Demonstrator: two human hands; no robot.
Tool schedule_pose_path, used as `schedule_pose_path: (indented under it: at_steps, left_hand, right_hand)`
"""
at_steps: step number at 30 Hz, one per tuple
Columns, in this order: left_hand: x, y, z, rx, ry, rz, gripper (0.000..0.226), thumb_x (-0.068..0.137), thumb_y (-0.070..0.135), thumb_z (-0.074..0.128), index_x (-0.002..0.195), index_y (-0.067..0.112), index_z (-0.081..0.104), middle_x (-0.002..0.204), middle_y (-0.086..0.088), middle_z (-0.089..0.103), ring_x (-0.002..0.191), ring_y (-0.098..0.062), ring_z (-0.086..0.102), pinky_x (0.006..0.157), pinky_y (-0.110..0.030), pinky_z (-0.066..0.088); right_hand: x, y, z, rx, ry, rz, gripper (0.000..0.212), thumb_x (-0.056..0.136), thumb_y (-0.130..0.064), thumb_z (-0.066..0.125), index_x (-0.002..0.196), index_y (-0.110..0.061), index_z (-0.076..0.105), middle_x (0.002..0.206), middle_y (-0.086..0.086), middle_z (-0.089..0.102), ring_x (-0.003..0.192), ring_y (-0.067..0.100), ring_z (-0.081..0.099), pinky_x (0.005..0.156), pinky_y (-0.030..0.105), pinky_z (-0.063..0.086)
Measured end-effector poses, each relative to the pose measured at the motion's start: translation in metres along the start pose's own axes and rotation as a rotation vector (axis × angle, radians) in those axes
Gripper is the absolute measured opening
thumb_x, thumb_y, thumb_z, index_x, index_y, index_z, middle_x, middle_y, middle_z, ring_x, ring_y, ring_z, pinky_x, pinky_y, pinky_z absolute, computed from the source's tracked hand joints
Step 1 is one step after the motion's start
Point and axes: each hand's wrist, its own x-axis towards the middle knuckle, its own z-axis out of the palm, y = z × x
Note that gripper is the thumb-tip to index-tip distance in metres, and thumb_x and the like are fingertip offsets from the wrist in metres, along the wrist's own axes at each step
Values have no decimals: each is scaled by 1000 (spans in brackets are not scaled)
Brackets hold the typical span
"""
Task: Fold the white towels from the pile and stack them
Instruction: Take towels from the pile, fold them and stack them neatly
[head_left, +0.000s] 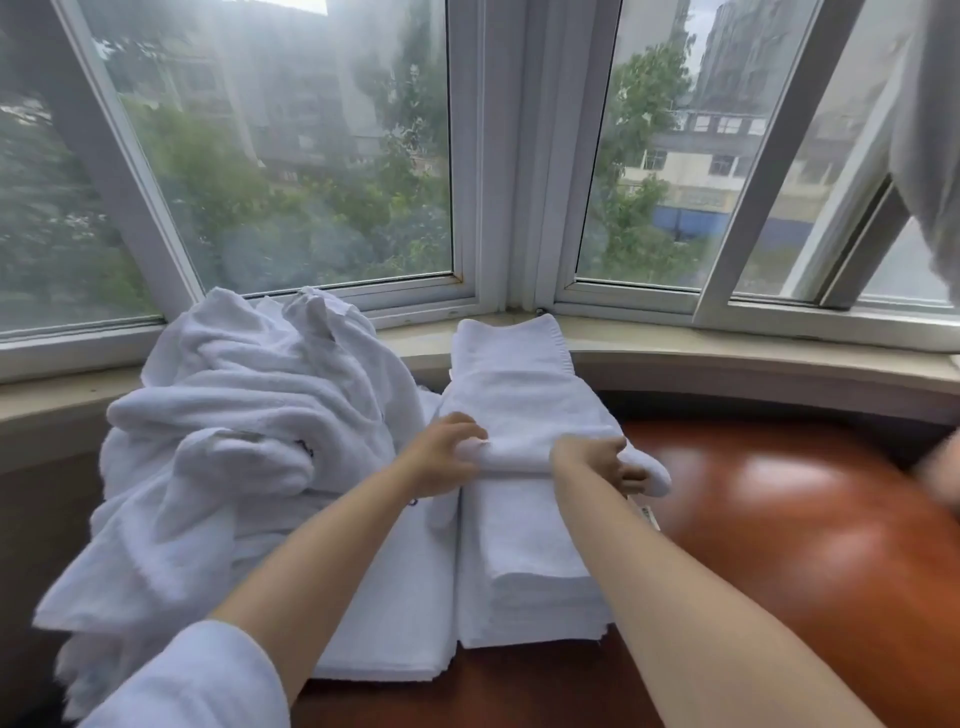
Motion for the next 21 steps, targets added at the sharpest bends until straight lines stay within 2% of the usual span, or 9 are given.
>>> schedule_pose_path:
  at_steps: [3, 4, 6, 8, 11, 13, 15, 18, 21]
  left_hand:
    - [-8, -8, -10, -136, 109, -150, 41, 83, 1, 51, 121, 13, 61, 125, -5, 53, 117, -22, 51, 97, -24, 38]
    - [-12, -16, -14, -14, 89, -204, 41, 85, 4, 48, 123, 15, 60, 126, -4, 52, 118, -23, 50, 98, -28, 38]
    - [-25, -35, -25, 483, -57, -238, 39, 87, 10, 47, 125, 17, 57, 130, -4, 49, 123, -26, 45, 105, -37, 35]
    - [-38, -50, -35, 988, -184, -162, 36, 88, 14, 48, 123, 15, 58, 129, -7, 49, 127, -28, 41, 116, -47, 18]
    - [-41, -60, -49, 1178, -141, 0, 32, 89, 8, 43, 114, 12, 62, 121, -8, 52, 125, -31, 41, 116, -60, 0]
    - [-32, -63, -65, 1152, -47, 60, 35, 89, 8, 36, 115, 12, 60, 123, -8, 52, 123, -30, 42, 117, -58, -1]
    - [-20, -70, -85, 1126, 50, 84, 39, 91, 11, 34, 125, 13, 53, 135, -9, 45, 130, -29, 36, 117, -56, -1]
    - [0, -83, -110, 1044, 108, 9, 56, 93, 23, 40, 148, 22, 31, 156, -10, 21, 146, -27, 13, 114, -57, -6]
    - [22, -98, -126, 906, 129, -227, 72, 90, 46, 45, 152, 36, 11, 162, -2, 5, 148, -27, 0, 112, -62, -4]
  right_hand:
    - [-35, 10, 20, -312, -20, -375, 54, 84, -15, 54, 136, -20, 39, 157, 15, 5, 140, 31, 11, 111, 39, 18]
    - [-43, 16, 28, -390, -70, -532, 52, 84, -13, 53, 135, -19, 43, 155, 12, 12, 140, 29, 13, 110, 38, 20]
    - [-58, 26, 44, -472, -230, -826, 47, 86, -9, 48, 132, -14, 48, 147, 7, 33, 137, 24, 23, 107, 32, 26]
    - [-66, 34, 59, -585, -385, -1067, 42, 86, -3, 44, 126, -9, 54, 135, 5, 47, 131, 22, 34, 102, 28, 30]
    - [-71, 42, 79, -881, -546, -1259, 32, 86, -3, 43, 115, -5, 57, 126, 7, 53, 121, 25, 44, 90, 31, 39]
    - [-73, 44, 94, -1052, -617, -1217, 24, 88, -6, 45, 109, -3, 56, 120, 12, 55, 112, 30, 51, 77, 31, 38]
    - [-74, 41, 111, -1058, -666, -1047, 24, 90, -7, 44, 113, -5, 54, 121, 14, 56, 109, 31, 56, 74, 30, 38]
    - [-72, 30, 145, -748, -727, -661, 41, 93, -10, 42, 133, -10, 48, 131, 13, 54, 114, 30, 57, 74, 25, 41]
    - [-67, 16, 184, -375, -736, -290, 51, 97, -19, 38, 147, -16, 32, 144, 10, 43, 127, 32, 46, 98, 32, 41]
